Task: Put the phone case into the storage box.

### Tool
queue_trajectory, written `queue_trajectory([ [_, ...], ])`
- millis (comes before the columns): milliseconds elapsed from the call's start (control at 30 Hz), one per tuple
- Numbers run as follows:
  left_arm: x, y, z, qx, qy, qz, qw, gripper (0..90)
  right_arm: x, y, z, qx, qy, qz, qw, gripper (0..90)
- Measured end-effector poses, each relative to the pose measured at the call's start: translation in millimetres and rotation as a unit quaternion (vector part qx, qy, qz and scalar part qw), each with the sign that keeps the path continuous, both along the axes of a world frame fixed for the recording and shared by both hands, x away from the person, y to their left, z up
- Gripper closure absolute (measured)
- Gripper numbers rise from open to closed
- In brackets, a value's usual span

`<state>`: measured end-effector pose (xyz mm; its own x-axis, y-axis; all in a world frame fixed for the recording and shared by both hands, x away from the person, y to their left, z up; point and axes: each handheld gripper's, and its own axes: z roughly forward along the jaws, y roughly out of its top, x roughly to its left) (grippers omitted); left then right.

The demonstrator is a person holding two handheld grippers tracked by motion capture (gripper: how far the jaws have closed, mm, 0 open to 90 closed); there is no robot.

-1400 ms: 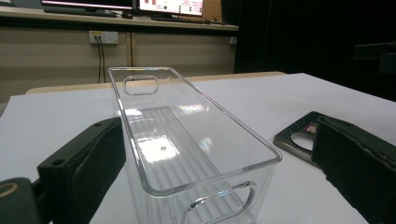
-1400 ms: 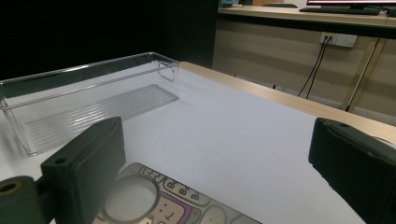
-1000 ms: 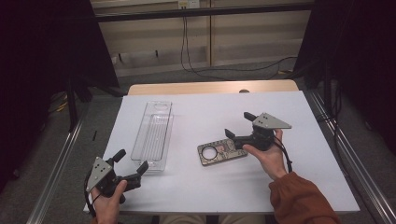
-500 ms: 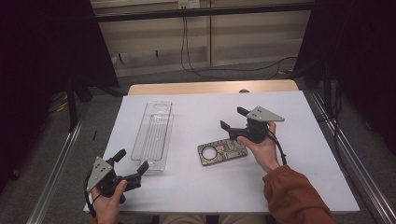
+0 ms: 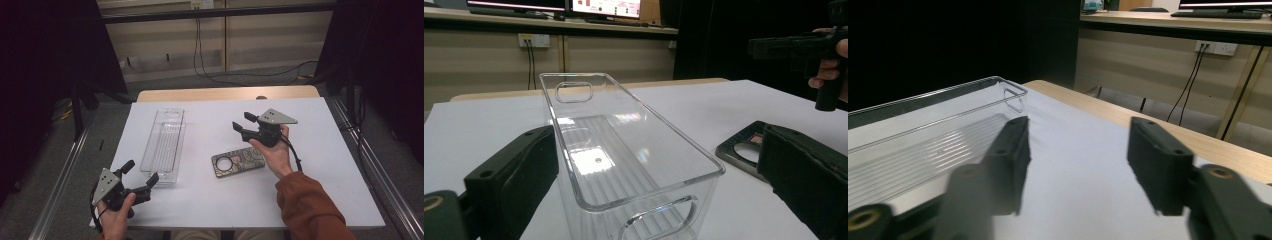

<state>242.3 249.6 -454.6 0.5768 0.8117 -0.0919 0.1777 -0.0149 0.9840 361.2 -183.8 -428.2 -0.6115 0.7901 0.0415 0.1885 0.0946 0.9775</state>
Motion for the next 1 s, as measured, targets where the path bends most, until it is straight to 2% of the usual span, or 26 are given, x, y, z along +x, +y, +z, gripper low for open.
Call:
queue_trajectory([
  [100, 0.2, -0.1, -0.2, 0.000, 0.001, -0.001, 1.0000, 3.2, 3.8, 0.2, 0.3, 0.000, 0.006, 0.002, 1.0000, 53.5],
  [167, 0.1, -0.1, 0.0, 0.000, 0.001, -0.001, 1.0000, 3.2, 5.9, -1.0, 0.1, -0.001, 0.013, 0.013, 0.9998, 59.0],
  [367, -0.1, -0.3, 0.1, 0.003, 0.000, -0.004, 1.0000, 3.2, 10.1, -2.7, -3.2, 0.011, 0.030, 0.009, 0.9995, 70.5],
  [433, 0.0, -0.3, 0.1, 0.002, 0.000, -0.004, 1.0000, 3.2, 11.4, -2.8, -4.1, 0.009, 0.033, 0.008, 0.9994, 76.0],
  [467, -0.1, -0.3, 0.0, 0.002, 0.001, -0.002, 1.0000, 3.2, 12.3, -2.5, -4.7, 0.007, 0.039, 0.013, 0.9991, 81.5],
  [500, 0.0, -0.3, 0.0, 0.003, 0.000, -0.002, 1.0000, 3.2, 12.3, -2.5, -4.7, 0.007, 0.039, 0.013, 0.9991, 81.5],
  [600, 0.1, -0.4, 0.0, 0.003, 0.000, -0.002, 1.0000, 3.2, 13.6, -2.5, -5.4, 0.002, 0.040, 0.014, 0.9991, 89.8],
  [633, 0.1, -0.5, 0.1, 0.003, 0.000, -0.004, 1.0000, 3.2, 14.2, -2.1, -5.7, 0.000, 0.037, 0.013, 0.9992, 90.0],
  [833, 0.1, -0.4, 0.0, 0.003, 0.000, -0.003, 1.0000, 3.2, 17.8, 1.4, -2.3, -0.006, 0.055, 0.024, 0.9982, 90.0],
  [1000, 0.1, -0.4, -0.1, 0.003, 0.000, -0.003, 1.0000, 3.2, 20.6, 1.4, 1.0, -0.009, 0.087, 0.034, 0.9956, 90.0],
])
